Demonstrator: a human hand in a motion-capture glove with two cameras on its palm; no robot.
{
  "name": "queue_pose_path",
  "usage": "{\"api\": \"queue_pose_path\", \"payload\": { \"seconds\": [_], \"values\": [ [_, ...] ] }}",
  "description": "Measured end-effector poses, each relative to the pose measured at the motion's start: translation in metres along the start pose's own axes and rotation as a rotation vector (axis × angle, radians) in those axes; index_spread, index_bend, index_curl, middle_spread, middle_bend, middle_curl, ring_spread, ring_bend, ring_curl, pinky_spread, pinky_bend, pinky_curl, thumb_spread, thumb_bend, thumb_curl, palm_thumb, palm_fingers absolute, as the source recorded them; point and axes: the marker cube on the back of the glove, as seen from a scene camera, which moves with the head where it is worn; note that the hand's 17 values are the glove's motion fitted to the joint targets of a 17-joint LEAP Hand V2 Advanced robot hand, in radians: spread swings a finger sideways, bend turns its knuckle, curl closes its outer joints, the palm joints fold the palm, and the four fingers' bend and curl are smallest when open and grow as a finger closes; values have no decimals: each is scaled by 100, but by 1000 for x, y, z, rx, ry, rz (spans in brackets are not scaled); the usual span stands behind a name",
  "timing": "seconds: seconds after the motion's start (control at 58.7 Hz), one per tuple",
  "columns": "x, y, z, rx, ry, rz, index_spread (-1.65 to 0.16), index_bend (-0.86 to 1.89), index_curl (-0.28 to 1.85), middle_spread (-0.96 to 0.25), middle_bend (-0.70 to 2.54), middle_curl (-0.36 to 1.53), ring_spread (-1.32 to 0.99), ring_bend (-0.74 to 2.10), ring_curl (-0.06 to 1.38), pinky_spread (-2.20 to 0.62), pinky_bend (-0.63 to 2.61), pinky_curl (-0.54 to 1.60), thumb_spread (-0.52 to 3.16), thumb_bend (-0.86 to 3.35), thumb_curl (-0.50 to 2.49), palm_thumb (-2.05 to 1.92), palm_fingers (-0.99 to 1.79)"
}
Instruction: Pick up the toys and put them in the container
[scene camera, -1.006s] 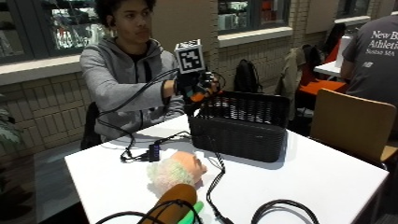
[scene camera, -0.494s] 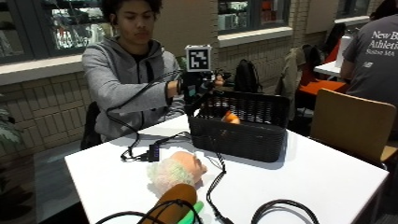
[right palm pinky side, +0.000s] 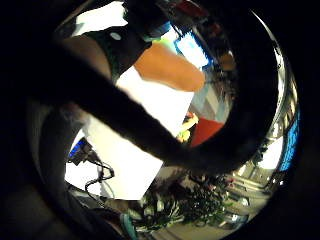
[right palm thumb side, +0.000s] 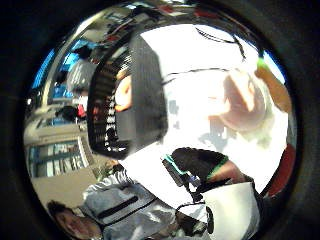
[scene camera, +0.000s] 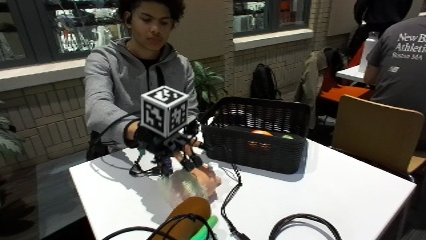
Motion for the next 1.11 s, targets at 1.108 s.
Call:
{"api": "queue_pose_path", "payload": {
  "seconds": [1.108],
  "values": [
    [-24, -13, -16, 394, -296, 59, -32, 22, 40, -15, 49, 57, -32, 75, 53, -23, 104, 42, 130, 31, 62, 77, 55]
  ]
}}
